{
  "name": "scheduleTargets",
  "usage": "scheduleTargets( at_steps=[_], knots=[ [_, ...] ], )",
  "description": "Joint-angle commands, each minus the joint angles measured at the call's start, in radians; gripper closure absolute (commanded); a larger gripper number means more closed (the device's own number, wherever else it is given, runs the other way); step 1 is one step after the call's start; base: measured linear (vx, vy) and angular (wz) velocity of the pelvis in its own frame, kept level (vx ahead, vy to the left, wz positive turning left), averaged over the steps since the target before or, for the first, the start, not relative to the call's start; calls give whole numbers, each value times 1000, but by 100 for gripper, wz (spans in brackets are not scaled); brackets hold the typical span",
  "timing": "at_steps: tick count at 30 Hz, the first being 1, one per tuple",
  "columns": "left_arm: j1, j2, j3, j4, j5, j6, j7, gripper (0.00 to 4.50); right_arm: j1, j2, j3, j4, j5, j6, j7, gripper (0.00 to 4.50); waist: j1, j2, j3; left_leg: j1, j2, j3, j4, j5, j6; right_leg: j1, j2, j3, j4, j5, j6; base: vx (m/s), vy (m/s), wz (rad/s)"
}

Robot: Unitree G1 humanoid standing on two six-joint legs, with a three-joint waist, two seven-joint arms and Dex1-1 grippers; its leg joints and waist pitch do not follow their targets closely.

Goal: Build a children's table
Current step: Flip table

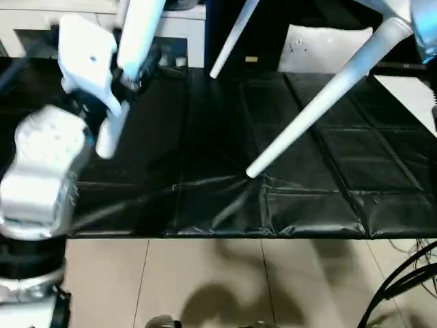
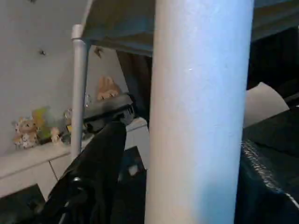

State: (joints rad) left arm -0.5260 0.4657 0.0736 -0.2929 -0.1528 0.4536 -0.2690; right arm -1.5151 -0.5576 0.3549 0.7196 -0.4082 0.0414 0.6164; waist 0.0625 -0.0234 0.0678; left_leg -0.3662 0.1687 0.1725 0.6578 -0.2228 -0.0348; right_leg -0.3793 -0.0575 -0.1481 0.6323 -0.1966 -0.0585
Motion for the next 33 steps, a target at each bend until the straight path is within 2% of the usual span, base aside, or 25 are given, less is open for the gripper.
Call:
scheduleTargets(
  at_steps=[1, 3, 5, 6, 7, 9, 11, 12, 14, 15, 16, 17, 18, 19, 20, 23, 25, 26, 28, 29, 30, 31, 32, 33],
  knots=[
    [16, -3, 1, -17, 7, 2, 11, 169, 84, 6, 103, 48, -73, -13, 97, 255, -15, 25, -54, 20, 84, -45, -90, -356, -52, 23, -111, 96, -88, -351, -135, 0, 0, 0],
    [21, -3, -1, -16, 8, 2, 8, 187, 86, 8, 101, 46, -74, -12, 100, 255, -15, 26, -55, 19, 84, -47, -91, -360, -55, 25, -111, 96, -86, -343, -137, 0, 0, 0],
    [33, -10, -1, -16, 9, 5, 13, 192, 93, 14, 103, 39, -66, -2, 129, 255, -15, 25, -55, 24, 84, -47, -91, -382, -60, 21, -111, 96, -88, -354, -134, 0, 0, 0],
    [44, -19, 2, -8, 6, 7, 16, 214, 96, 19, 102, 34, -55, 5, 153, 199, -16, 23, -54, 24, 84, -47, -92, -393, -60, 22, -111, 95, -89, -364, -131, 0, 0, 0],
    [47, -22, 3, -2, 5, 7, 15, 223, 96, 21, 101, 32, -54, 5, 158, 185, -16, 23, -53, 23, 84, -48, -93, -397, -61, 22, -111, 95, -90, -371, -128, 0, 0, 0],
    [53, -24, 4, 11, 5, 4, 12, 229, 98, 24, 97, 27, -47, 8, 166, 185, -16, 22, -53, 26, 83, -48, -92, -409, -61, 21, -111, 94, -93, -387, -121, 0, 0, 0],
    [62, -27, 7, 42, 8, -16, 7, 243, 101, 30, 90, 14, -29, 13, 181, 161, -18, 25, -50, 23, 82, -51, -94, -415, -57, 23, -112, 92, -97, -406, -108, 0, 0, 0],
    [68, -28, 9, 69, 6, -30, 1, 264, 106, 37, 77, 4, -6, 17, 203, 139, -21, 26, -49, 25, 81, -53, -94, -442, -61, 23, -111, 88, -100, -433, -95, 0, 0, 0],
    [75, -30, 14, 116, 11, -69, -2, 268, 112, 40, 66, -14, 10, 18, 222, 137, -24, 26, -47, 32, 80, -55, -94, -477, -61, 19, -111, 84, -107, -467, -79, 0, 0, 0],
    [78, -26, 16, 138, 12, -84, -9, 272, 119, 41, 52, -34, 30, 31, 243, 131, -24, 26, -46, 44, 78, -57, -94, -512, -62, 13, -110, 82, -118, -504, -61, 0, 0, 0],
    [81, -24, 22, 155, 13, -97, -14, 277, 125, 41, 42, -54, 39, 43, 258, 103, -24, 27, -48, 48, 79, -57, -93, -520, -64, 11, -110, 81, -118, -508, -58, 0, 0, 0],
    [81, -25, 27, 159, 12, -101, -12, 277, 125, 39, 43, -59, 37, 41, 260, 103, -23, 31, -46, 55, 79, -58, -94, -546, -68, 6, -107, 78, -121, -516, -55, 0, 0, 0],
    [80, -28, 38, 167, 8, -109, -9, 278, 127, 35, 48, -69, 29, 36, 262, 95, -24, 30, -45, 57, 79, -59, -94, -555, -69, 6, -105, 77, -121, -518, -53, 0, 0, 0],
    [80, -28, 38, 167, 8, -109, -9, 278, 127, 35, 48, -69, 29, 36, 262, 91, -23, 32, -47, 55, 81, -62, -97, -562, -75, 10, -107, 77, -117, -500, -56, 0, 0, 0],
    [79, -14, 43, 217, 17, -155, -22, 278, 144, 37, 20, -94, 70, 47, 289, 77, -22, 35, -48, 52, 83, -63, -100, -562, -74, 13, -107, 79, -115, -478, -61, 0, 0, 0],
    [72, -9, 53, 281, 13, -208, -46, 278, 168, 24, -3, -126, 104, 52, 321, 52, -21, 33, -52, 46, 83, -64, -102, -544, -72, 20, -111, 81, -113, -455, -64, 0, 0, 0],
    [65, -6, 60, 322, 8, -248, -65, 278, 196, 8, -26, -175, 143, 67, 358, 22, -19, 32, -53, 44, 83, -63, -103, -529, -71, 22, -113, 83, -110, -441, -70, 0, 0, 0],
    [65, -6, 60, 322, 8, -248, -65, 278, 196, 8, -26, -175, 143, 67, 358, 22, -18, 31, -53, 45, 82, -61, -103, -523, -67, 22, -112, 84, -113, -439, -67, 0, 0, 0],
    [58, -1, 65, 395, -2, -315, -103, 278, 263, -11, -110, -299, 247, 142, 404, 8, -13, 29, -56, 46, 84, -58, -104, -487, -59, 25, -115, 89, -110, -410, -77, 0, 0, 0],
    [57, -2, 67, 401, -4, -319, -105, 278, 270, -11, -120, -311, 259, 153, 406, 4, -11, 29, -58, 41, 88, -60, -108, -461, -56, 32, -115, 91, -105, -376, -85, 0, 0, 0],
    [55, 2, 62, 433, 2, -349, -115, 278, 311, -6, -182, -378, 337, 174, 412, 1, -11, 30, -63, 36, 91, -61, -111, -434, -61, 38, -116, 92, -96, -326, -105, 0, 0, 0],
    [55, 2, 61, 434, 3, -349, -116, 278, 312, -6, -184, -379, 339, 174, 413, 0, -10, 30, -62, 37, 91, -59, -111, -428, -57, 37, -116, 94, -98, -316, -107, 0, 0, 0],
    [54, 8, 54, 447, 10, -363, -121, 278, 328, -2, -208, -404, 371, 168, 414, 0, -8, 30, -64, 40, 91, -57, -109, -421, -60, 35, -119, 95, -95, -307, -116, 0, 0, 0],
    [50, 9, 52, 468, 12, -381, -128, 278, 365, 11, -265, -472, 441, 205, 409, 0, -9, 32, -64, 36, 89, -56, -110, -403, -54, 43, -118, 95, -97, -295, -122, 0, 0, 0]
  ],
)
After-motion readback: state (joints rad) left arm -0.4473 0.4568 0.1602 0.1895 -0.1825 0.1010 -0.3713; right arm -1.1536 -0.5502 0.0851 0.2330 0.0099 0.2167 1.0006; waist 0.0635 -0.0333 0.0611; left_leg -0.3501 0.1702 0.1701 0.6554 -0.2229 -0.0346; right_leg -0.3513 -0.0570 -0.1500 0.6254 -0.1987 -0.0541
